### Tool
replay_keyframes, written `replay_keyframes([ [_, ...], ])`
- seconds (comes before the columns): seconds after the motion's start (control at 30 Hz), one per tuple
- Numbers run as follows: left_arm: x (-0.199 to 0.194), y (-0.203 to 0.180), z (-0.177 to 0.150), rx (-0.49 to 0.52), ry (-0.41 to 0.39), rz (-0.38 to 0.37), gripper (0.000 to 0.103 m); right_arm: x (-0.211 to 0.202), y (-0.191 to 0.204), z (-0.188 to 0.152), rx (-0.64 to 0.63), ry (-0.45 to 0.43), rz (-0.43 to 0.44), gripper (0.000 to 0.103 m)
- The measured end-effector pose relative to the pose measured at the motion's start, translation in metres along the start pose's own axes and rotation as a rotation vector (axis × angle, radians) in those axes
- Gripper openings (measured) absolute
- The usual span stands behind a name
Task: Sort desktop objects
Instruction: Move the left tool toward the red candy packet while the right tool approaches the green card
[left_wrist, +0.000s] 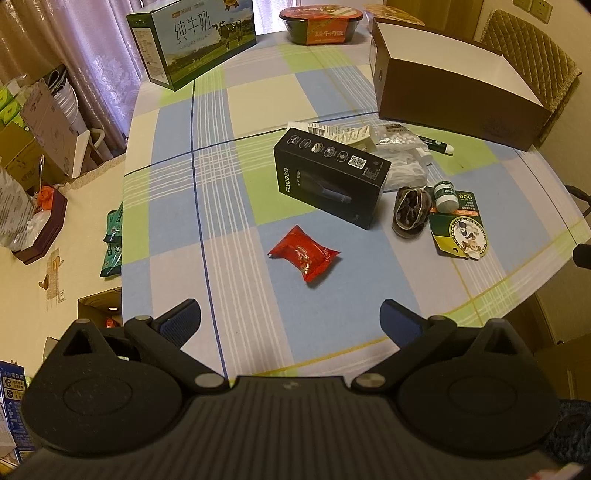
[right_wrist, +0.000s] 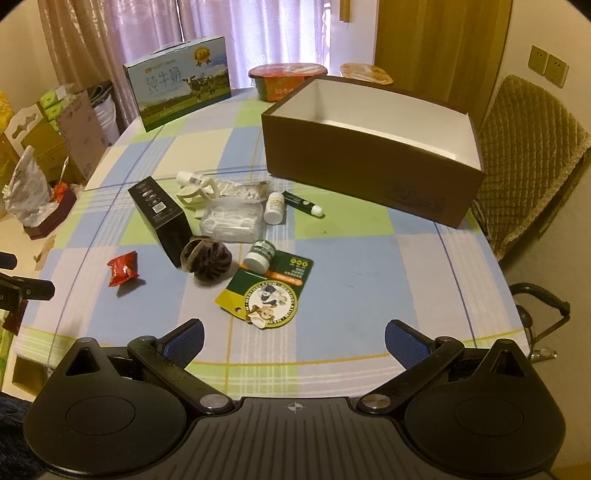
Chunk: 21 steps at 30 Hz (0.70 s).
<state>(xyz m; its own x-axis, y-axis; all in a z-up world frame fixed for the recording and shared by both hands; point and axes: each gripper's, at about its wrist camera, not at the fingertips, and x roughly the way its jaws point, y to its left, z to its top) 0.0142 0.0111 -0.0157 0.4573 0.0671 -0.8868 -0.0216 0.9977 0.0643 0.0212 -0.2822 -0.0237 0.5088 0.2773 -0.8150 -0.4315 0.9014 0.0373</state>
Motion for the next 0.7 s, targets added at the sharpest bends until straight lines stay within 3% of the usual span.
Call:
replay_keyframes([
  [0.7,0.013,0.007,0.010,-0.021,0.013,-0.009,0.102,0.019,0.005,0.013,-0.021,0.008,0.035,0.101],
])
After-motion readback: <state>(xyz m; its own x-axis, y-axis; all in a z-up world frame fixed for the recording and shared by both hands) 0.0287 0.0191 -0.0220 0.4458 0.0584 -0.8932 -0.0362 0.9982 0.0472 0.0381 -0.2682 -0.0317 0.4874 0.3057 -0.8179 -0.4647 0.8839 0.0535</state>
